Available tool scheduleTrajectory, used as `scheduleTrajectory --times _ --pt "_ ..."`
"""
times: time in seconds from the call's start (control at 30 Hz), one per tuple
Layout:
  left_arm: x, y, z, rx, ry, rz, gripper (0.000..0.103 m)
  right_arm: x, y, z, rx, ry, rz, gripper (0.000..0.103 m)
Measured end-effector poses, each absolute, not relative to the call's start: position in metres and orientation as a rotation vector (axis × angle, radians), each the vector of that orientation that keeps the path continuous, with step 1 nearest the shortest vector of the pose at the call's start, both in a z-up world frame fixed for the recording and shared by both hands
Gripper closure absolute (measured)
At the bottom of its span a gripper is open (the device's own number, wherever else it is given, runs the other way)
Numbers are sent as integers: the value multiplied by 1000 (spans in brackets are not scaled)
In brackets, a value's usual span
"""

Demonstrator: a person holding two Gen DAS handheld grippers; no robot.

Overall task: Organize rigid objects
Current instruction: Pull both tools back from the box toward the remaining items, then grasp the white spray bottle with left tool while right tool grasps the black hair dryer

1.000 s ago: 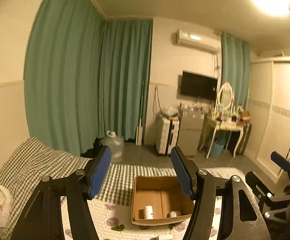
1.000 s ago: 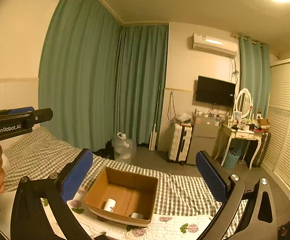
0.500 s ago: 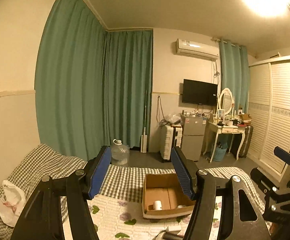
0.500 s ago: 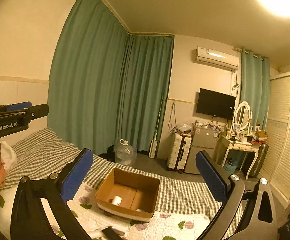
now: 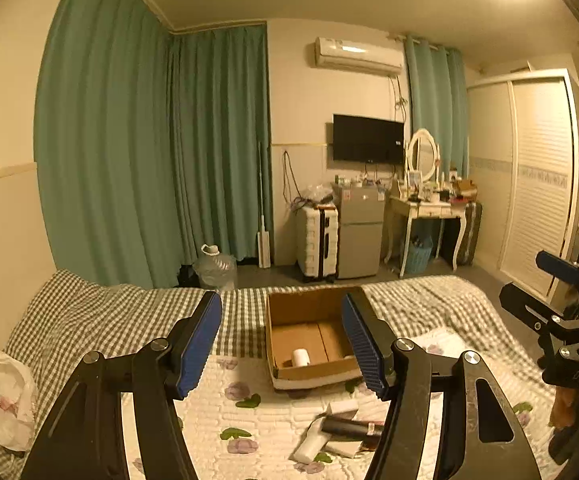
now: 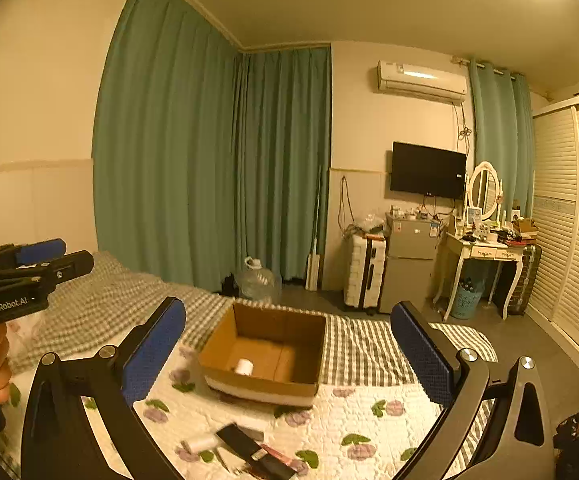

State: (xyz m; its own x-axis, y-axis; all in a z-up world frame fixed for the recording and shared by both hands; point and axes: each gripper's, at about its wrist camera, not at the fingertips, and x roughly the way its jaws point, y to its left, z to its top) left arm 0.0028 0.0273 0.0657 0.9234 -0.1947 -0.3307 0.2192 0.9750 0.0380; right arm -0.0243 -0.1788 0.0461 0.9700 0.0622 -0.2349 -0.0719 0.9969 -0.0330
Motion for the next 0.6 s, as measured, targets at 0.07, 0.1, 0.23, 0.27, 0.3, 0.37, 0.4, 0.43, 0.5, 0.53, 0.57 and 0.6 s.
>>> scheduleTrajectory --times 0.07,0.1,0.23,0.27,0.3,0.37,0.4,0.43,0.5,0.53,0.57,0.6 --pt "8 24 56 80 353 -217 38 -19 -178 37 -56 256 72 0" --pt "12 25 52 79 364 -219 38 -16 -177 33 -63 266 74 0" --pt "27 23 30 62 408 -227 38 -3 -173 13 -89 306 89 0" --pt "30 22 26 62 413 -227 38 1 -173 7 -93 319 96 0" --pt "37 20 19 71 424 -215 38 4 -173 2 -94 330 105 0" --pt "45 17 10 79 441 -206 38 13 -173 -11 -97 363 118 0" --pt "51 15 4 79 456 -209 38 17 -172 -17 -99 377 120 0" --pt "54 15 -3 78 468 -212 38 21 -172 -23 -103 390 122 0" --pt "62 10 -15 83 493 -218 38 30 -174 -34 -113 414 122 0" --pt "64 9 -21 88 505 -223 40 35 -175 -40 -115 428 121 0" --pt "67 8 -27 92 517 -227 40 39 -176 -48 -116 444 123 0" --pt "70 7 -32 96 530 -232 40 44 -177 -54 -115 459 128 0"
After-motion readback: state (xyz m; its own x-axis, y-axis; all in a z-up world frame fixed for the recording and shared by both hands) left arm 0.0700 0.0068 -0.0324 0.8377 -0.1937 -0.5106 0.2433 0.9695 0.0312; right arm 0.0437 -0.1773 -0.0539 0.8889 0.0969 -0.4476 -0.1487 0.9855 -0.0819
